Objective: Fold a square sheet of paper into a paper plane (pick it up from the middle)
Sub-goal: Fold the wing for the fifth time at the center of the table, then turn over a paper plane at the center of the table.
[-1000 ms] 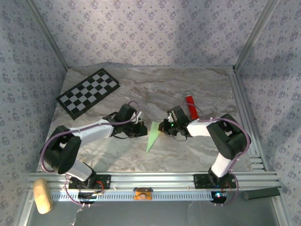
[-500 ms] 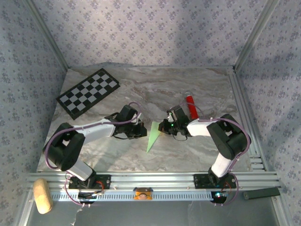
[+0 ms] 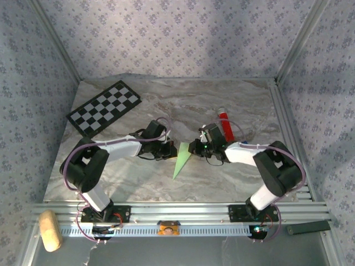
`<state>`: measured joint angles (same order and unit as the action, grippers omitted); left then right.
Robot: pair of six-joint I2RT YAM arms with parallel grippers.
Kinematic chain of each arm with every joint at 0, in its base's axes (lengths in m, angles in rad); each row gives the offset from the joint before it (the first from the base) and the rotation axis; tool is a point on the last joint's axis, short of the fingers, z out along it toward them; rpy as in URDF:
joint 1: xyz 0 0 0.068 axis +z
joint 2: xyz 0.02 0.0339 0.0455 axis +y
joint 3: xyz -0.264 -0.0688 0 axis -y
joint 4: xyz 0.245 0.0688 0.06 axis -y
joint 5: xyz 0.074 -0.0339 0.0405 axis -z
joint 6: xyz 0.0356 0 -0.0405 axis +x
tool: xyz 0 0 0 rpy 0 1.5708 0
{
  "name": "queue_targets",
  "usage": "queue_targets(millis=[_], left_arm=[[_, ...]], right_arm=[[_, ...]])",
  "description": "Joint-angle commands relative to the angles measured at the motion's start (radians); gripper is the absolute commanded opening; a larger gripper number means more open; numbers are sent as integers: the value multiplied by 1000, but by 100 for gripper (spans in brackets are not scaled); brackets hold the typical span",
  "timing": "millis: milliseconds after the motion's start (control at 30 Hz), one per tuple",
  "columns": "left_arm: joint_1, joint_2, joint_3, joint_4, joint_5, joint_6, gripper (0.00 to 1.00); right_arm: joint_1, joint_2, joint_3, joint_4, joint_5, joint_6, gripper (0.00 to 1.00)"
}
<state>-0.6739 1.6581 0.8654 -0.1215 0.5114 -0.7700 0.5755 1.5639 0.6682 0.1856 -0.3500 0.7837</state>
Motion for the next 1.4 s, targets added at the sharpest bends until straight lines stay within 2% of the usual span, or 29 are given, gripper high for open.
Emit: queue_targets(millis=[0,233,600,767,1367], left_arm=[[5,16,10,10,9,-9,6],[5,26,-8,4,11,-2,7],[5,26,-26,-12,-16,13,10],[7,46,-25,3,20,18,10],[8,90,-45,63,96,16,16]], right_arm=[[-9,-80,-23,-60,52,-25,12],[-21,-169,-78,-93,68,6,14],[-16,-133,-89,-64,60,32,15],[-15,-119,-78,-95,89,48,14],[-20,-90,-84,-64,51,65,14]])
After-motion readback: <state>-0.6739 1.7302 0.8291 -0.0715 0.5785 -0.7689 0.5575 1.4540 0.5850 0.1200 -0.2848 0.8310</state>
